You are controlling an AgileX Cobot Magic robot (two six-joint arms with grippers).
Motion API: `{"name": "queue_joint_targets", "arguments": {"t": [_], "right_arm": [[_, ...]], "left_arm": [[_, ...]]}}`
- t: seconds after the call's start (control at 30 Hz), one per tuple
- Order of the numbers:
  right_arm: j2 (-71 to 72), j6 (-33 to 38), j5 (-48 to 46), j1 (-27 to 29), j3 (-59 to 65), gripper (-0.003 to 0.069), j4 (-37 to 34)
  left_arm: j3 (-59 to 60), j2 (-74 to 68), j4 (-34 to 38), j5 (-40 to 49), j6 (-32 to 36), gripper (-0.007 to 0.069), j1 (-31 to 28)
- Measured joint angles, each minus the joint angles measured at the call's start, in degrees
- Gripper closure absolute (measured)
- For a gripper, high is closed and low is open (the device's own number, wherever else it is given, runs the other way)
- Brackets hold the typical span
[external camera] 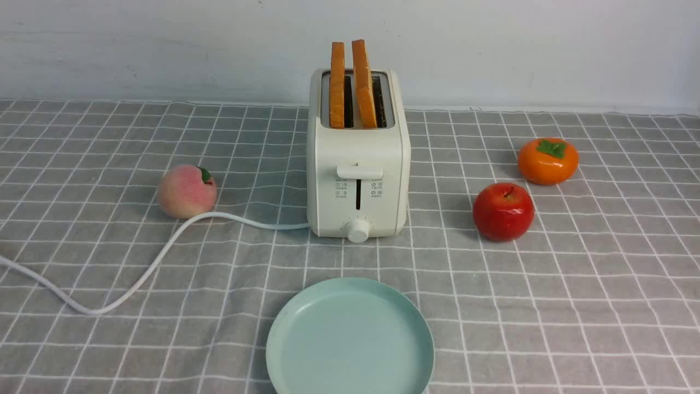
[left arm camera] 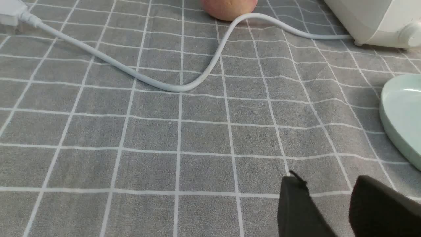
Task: Take toasted bread from bread machine on grey coffee table place on plate.
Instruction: 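Reach for a toast slice standing in the toaster with the left gripper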
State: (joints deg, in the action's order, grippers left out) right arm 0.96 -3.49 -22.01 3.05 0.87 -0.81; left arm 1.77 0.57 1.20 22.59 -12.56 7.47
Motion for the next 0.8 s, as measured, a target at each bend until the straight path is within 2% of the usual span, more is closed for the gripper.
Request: {"name": "queue_joint_targets", "arguments": {"t": [0.3,0.43,0.8], "right_arm": [[0.0,0.0,0.0,0.0,0.0,0.0419,0.0],[0.0,0.0,0.0,0.0,0.0,0.0419,0.0],[0.0,0.0,0.0,0.0,0.0,0.0419,0.0]], "left_arm": [[0.0,0.0,-0.3,0.0,0.0,0.0386,0.0],[0.0,0.0,-4.0,0.0,0.2,0.0386,0.0],[0.0,0.0,-8.4,-0.7,0.3,0.0386,0.0]]}}
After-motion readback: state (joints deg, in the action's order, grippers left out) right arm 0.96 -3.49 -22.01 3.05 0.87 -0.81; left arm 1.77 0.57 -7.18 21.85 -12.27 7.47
